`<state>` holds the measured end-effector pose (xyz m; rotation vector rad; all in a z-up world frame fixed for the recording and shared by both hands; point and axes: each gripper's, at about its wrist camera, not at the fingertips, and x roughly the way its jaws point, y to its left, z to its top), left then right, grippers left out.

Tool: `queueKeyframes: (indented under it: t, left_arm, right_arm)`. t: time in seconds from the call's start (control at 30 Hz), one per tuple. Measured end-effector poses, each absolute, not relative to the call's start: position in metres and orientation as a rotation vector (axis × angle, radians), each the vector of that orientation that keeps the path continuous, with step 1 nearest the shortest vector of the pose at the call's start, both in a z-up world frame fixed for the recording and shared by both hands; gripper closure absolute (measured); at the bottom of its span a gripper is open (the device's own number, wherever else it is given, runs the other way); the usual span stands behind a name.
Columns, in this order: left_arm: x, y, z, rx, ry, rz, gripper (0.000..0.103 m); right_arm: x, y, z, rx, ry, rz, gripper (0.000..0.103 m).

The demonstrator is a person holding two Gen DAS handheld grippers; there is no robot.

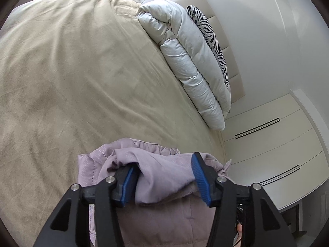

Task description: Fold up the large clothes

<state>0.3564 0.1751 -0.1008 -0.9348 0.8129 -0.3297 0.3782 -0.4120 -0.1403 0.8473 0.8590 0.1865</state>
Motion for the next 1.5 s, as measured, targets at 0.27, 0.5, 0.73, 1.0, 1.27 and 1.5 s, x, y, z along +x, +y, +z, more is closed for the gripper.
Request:
queueKeyframes:
  t: [0.27, 0.5, 0.73, 1.0, 1.27, 1.5]
  left_arm:
    - [0.315, 0.177, -0.051, -0.838, 0.696, -0.278, 0.005]
    - [0.281, 0.092, -0.008, -0.529, 0.674, -0.379, 0.005]
    - [0.274, 0.017, -0.020, -0.256, 0.651, -0.324, 0.010]
    - [0.337, 0.016, -0.081, -0.181, 0.824, -0.204, 0.013]
    - [0.373, 0.015, -0.106, -0.173, 0.859, -0.158, 0.011]
    - [0.381, 0.013, -0.122, -0.184, 0.858, -0.170, 0.008]
  right_arm:
    - [0.340, -0.425, -0.112, 0.936, 0.754, 0.201, 0.000]
    - [0.311, -0.382, -0.062, 0.677, 0.893, 0.206, 0.000]
    - [0.296, -0.253, -0.028, 0.261, 1.033, 0.320, 0.068]
    - [0.345, -0.215, -0.085, 0.207, 1.147, 0.222, 0.070]
    - [0.380, -0.212, -0.115, 0.152, 1.152, 0.195, 0.071]
    - [0.374, -0.233, -0.134, 0.200, 1.073, 0.239, 0.072]
